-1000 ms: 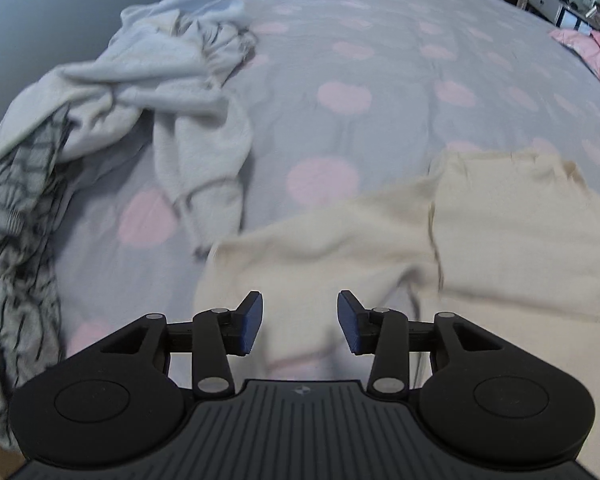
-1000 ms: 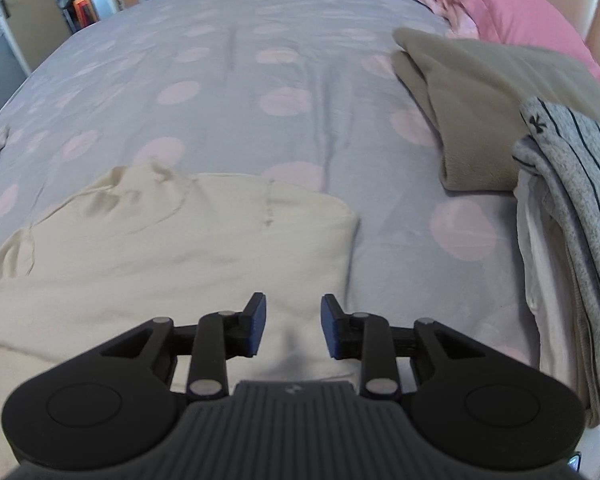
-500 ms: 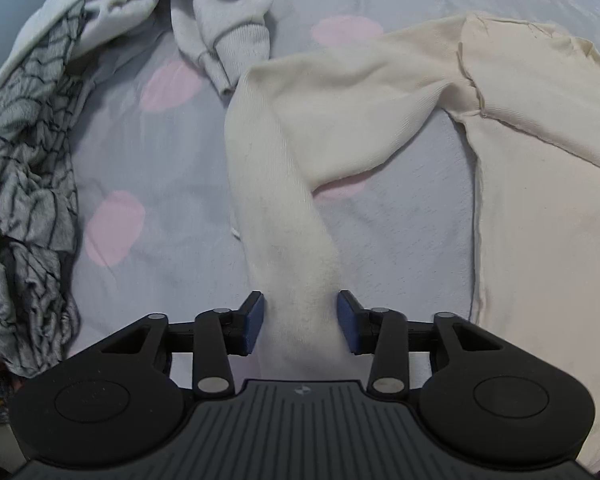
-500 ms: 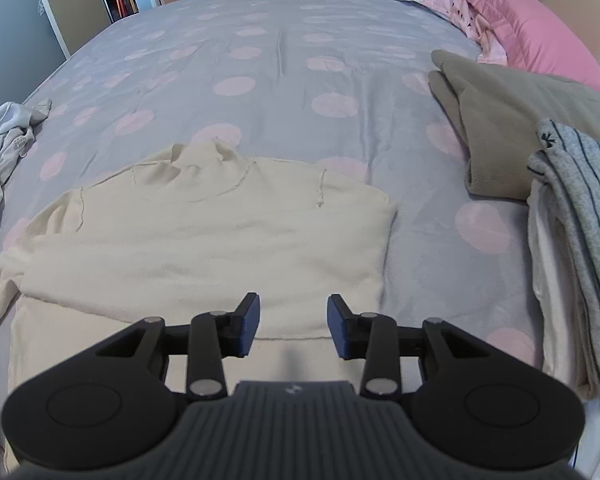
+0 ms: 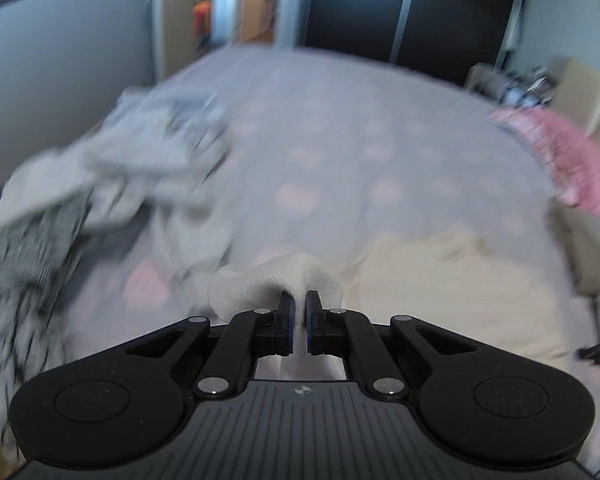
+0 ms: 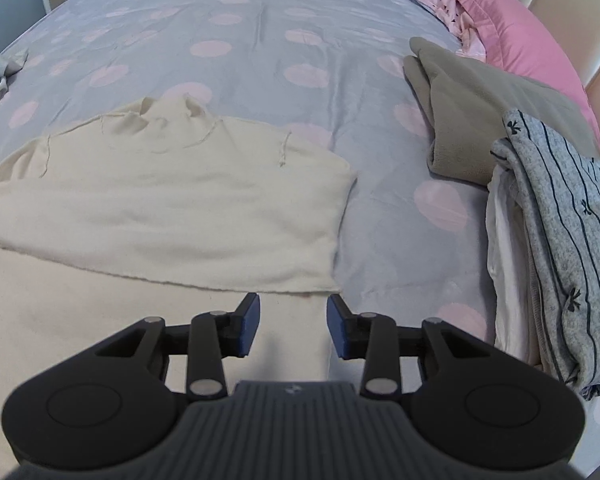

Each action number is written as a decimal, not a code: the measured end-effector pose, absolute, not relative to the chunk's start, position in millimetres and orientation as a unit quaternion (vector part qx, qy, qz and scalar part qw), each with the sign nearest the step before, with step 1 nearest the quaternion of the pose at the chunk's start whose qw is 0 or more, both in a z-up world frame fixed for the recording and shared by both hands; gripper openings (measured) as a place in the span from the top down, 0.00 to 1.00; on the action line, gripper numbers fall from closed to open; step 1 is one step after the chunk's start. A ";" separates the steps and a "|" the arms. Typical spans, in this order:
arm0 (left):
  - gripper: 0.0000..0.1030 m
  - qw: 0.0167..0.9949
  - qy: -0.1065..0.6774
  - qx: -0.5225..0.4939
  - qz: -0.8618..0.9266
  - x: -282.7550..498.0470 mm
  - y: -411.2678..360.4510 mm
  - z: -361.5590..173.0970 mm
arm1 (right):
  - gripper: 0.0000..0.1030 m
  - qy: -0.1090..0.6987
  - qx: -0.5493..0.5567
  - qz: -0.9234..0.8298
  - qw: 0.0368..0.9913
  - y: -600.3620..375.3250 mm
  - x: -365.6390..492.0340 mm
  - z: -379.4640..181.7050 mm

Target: Fold clothes

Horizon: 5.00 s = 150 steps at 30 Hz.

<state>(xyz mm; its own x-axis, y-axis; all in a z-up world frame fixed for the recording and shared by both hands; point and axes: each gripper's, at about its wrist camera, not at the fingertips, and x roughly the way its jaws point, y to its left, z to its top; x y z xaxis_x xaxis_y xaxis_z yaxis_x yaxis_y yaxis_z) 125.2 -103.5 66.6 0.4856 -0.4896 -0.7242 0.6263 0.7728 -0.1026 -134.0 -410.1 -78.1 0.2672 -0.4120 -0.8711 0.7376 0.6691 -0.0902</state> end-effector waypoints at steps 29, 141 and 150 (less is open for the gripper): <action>0.69 0.683 0.404 0.214 -0.569 32.1 -377.3 -10.5 | 0.61 0.459 0.225 -0.383 0.769 -467.5 -148.0 -81.4; 0.73 0.770 0.472 0.222 -0.367 205.8 -258.2 -76.6 | 0.68 0.435 0.323 -0.383 0.748 -491.6 -129.2 -103.3; 0.72 0.748 0.563 0.092 -0.340 247.7 -275.3 -112.5 | 0.66 0.437 0.343 -0.373 0.743 -502.8 -116.7 -109.8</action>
<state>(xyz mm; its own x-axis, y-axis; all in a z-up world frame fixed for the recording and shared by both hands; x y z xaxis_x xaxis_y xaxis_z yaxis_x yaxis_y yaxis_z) 247.7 -275.3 -112.5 0.1353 -0.4051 -0.9042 0.6128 0.7513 -0.2449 -116.7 -502.8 -109.8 0.3403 -0.2547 -0.9052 0.8538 0.4871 0.1840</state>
